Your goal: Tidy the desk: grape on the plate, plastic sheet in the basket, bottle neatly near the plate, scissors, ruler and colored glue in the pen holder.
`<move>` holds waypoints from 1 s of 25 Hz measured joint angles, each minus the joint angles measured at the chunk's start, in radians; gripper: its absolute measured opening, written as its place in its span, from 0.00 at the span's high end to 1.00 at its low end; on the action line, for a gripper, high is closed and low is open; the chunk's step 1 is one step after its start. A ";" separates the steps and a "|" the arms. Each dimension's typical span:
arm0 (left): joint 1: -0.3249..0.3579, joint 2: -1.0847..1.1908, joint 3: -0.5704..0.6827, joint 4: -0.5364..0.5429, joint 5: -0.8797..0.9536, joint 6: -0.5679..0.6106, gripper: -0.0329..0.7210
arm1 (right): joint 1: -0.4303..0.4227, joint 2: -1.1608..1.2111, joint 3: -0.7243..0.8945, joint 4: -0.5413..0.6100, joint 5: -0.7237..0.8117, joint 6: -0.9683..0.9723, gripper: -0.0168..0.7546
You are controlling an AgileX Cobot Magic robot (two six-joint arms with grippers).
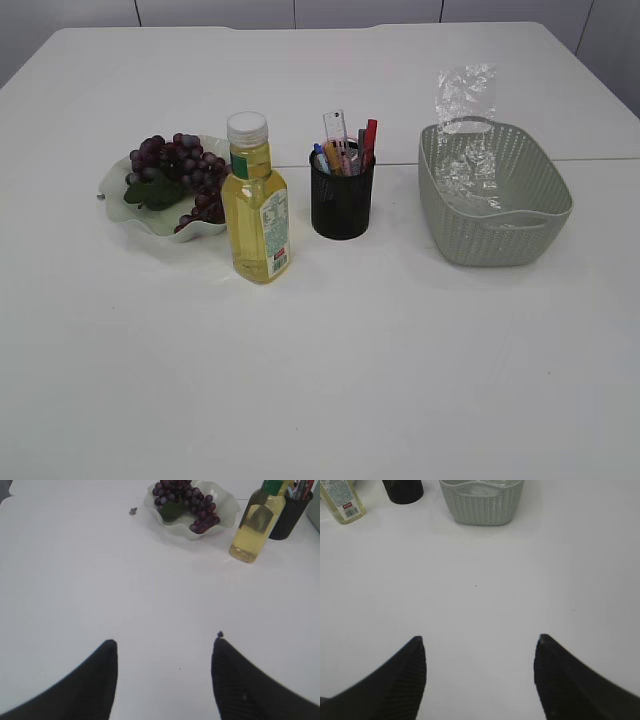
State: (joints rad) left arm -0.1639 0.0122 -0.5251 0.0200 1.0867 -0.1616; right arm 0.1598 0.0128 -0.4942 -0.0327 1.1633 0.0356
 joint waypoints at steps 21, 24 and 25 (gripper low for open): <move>0.128 0.000 0.002 -0.005 0.002 0.002 0.46 | -0.079 -0.029 0.000 -0.002 -0.004 -0.002 0.34; 0.128 0.000 0.002 -0.005 0.002 0.002 0.47 | -0.079 -0.029 0.000 -0.004 -0.004 -0.006 0.34; 0.128 0.000 0.002 -0.005 0.002 0.002 0.47 | -0.079 -0.029 0.000 -0.004 -0.004 -0.013 0.34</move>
State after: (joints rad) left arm -0.0364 0.0122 -0.5235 0.0154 1.0887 -0.1599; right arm 0.0806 -0.0160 -0.4942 -0.0365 1.1596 0.0224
